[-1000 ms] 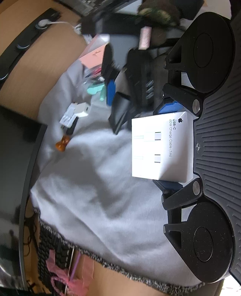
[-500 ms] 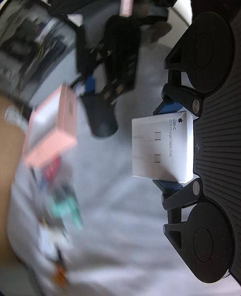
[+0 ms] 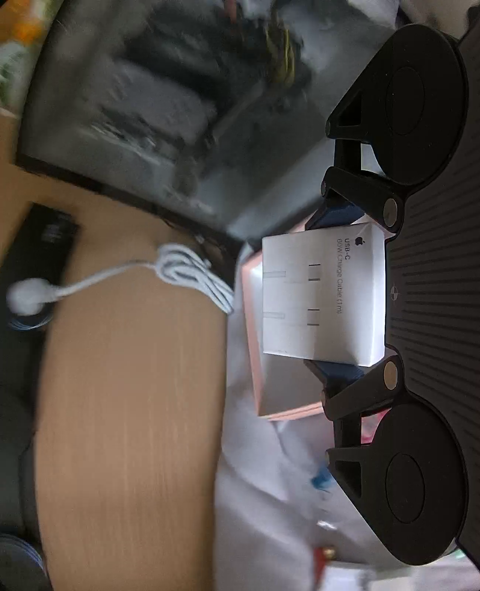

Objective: Organize rigid objects
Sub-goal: 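Lower the cable box and funnel into the pink box while opening both grippers, then grasp the orange figurine with the right gripper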

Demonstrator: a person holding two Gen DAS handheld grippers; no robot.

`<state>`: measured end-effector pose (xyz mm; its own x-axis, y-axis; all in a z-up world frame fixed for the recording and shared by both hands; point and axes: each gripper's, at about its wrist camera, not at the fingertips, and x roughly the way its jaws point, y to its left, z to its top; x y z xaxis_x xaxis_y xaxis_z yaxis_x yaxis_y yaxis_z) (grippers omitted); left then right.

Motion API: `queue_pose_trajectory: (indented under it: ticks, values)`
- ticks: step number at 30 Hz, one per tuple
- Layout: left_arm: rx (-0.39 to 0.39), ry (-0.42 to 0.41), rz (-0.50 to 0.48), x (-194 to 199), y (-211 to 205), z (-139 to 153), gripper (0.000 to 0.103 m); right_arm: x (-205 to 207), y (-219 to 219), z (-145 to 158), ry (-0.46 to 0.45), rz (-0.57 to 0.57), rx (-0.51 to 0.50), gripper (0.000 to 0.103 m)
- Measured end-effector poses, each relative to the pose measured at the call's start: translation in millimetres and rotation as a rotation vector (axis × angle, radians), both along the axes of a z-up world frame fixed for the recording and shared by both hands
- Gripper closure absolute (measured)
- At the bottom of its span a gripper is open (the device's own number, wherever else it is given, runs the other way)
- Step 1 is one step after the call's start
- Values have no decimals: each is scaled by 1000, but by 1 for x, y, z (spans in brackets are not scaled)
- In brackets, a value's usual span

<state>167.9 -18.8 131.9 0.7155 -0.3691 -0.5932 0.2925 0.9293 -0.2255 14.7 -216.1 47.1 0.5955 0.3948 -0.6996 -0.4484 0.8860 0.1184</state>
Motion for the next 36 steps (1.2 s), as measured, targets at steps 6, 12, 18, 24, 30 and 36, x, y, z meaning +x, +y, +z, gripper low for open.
queue_pose_trajectory:
  ticks: [6, 12, 18, 24, 30, 36]
  values:
    - [24, -216, 106, -15, -8, -12, 31, 3, 7, -8, -12, 32, 5, 59]
    - [-96, -112, 177, -26, 39, -12, 31, 9, 18, 0, 1, -24, -6, 59]
    - [-81, -78, 270, -97, 107, -21, 31, 44, 31, 43, -179, -88, -51, 59]
    - [-36, 79, 410, -148, 165, -68, 31, 135, 45, 66, -266, -210, -130, 40]
    - [31, 61, 543, -152, 228, -70, 31, 126, 55, 43, -190, -204, -70, 31]
    - [13, 14, 581, -92, 286, -59, 31, 57, 91, 6, -86, -138, -53, 26]
